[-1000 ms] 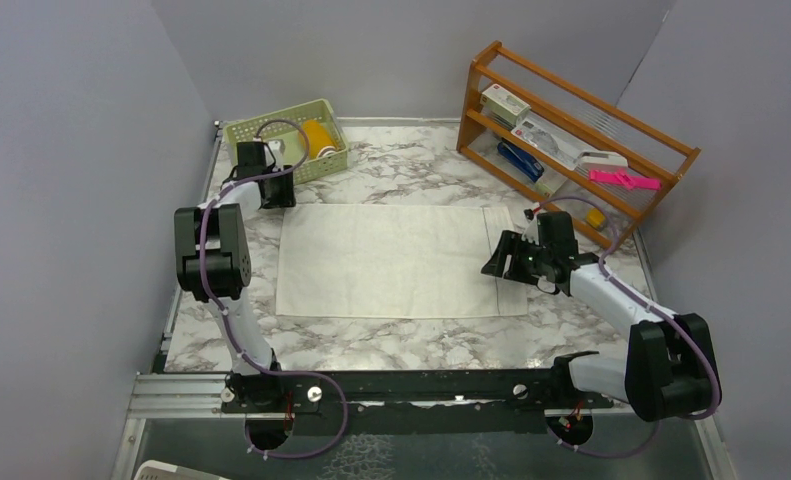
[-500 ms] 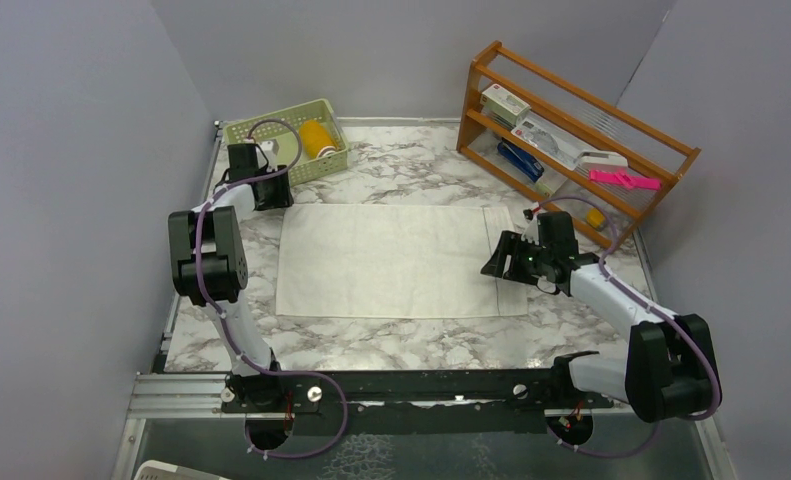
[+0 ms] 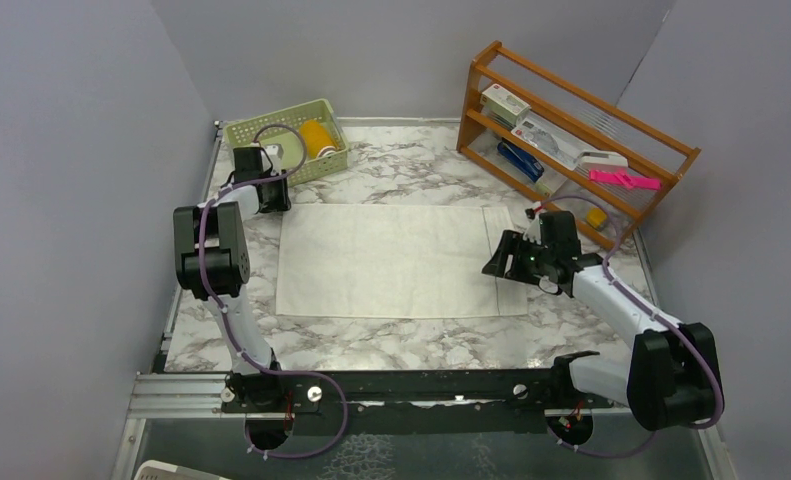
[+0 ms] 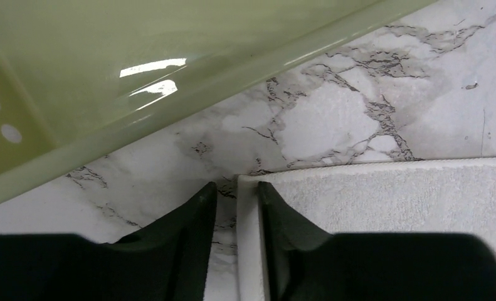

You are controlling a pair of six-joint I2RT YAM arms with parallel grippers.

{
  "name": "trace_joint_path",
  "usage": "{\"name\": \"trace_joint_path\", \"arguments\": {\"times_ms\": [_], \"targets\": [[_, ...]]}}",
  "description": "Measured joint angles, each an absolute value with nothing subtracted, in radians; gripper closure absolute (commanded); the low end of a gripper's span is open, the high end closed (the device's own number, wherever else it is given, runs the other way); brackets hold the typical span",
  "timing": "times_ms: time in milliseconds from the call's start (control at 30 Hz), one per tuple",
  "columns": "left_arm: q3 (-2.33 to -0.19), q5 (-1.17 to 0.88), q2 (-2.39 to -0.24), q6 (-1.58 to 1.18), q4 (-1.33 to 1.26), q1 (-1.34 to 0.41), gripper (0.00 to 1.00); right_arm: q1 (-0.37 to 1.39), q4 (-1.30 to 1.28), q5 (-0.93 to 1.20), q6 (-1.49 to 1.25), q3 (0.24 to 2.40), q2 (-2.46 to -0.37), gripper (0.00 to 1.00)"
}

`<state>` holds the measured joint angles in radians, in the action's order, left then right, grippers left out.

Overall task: Roll the towels
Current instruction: Fold the towel at the center of the board.

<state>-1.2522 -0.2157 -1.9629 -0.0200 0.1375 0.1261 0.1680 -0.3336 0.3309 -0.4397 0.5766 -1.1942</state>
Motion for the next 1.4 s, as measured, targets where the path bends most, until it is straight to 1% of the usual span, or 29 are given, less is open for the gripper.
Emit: {"name": "trace_joint_path", "arguments": {"times_ms": [100, 233, 367, 467, 533, 700, 833, 1000, 1233, 1400], "targets": [[-1.252, -0.207, -1.97, -0.01, 0.125, 0.117, 1.0, 0.168, -0.342, 0.329, -0.44, 0.591, -1.185, 0.35], [-1.253, -0.205, -1.973, -0.006, 0.116, 0.108, 1.0, 0.168, -0.344, 0.315, -0.447, 0.645, -1.187, 0.33], [-1.264, -0.202, -1.974, -0.01, 0.131, 0.105, 1.0, 0.168, -0.315, 0.279, -0.451, 0.777, -1.255, 0.32], [-1.266, -0.198, -1.972, -0.014, 0.141, 0.104, 1.0, 0.168, -0.264, 0.222, -0.437, 0.888, -1.349, 0.32], [-1.266, -0.196, -1.967, -0.017, 0.152, 0.104, 1.0, 0.168, -0.238, 0.17, -0.418, 0.968, -1.434, 0.35], [-1.272, -0.196, -1.962, -0.017, 0.184, 0.104, 1.0, 0.168, -0.227, 0.041, -0.352, 1.129, -1.65, 0.38], [-1.286, -0.196, -1.959, -0.017, 0.208, 0.104, 1.0, 0.168, -0.24, -0.052, -0.294, 1.158, -1.747, 0.38], [-1.289, -0.197, -1.955, -0.017, 0.212, 0.104, 1.0, 0.168, -0.247, -0.141, -0.244, 1.206, -1.839, 0.44], [-1.297, -0.198, -1.955, -0.021, 0.222, 0.104, 1.0, 0.168, -0.249, -0.184, -0.204, 1.254, -1.92, 0.5], [-1.301, -0.198, -1.955, -0.021, 0.228, 0.104, 1.0, 0.168, -0.245, -0.194, -0.192, 1.253, -1.921, 0.53]]}}
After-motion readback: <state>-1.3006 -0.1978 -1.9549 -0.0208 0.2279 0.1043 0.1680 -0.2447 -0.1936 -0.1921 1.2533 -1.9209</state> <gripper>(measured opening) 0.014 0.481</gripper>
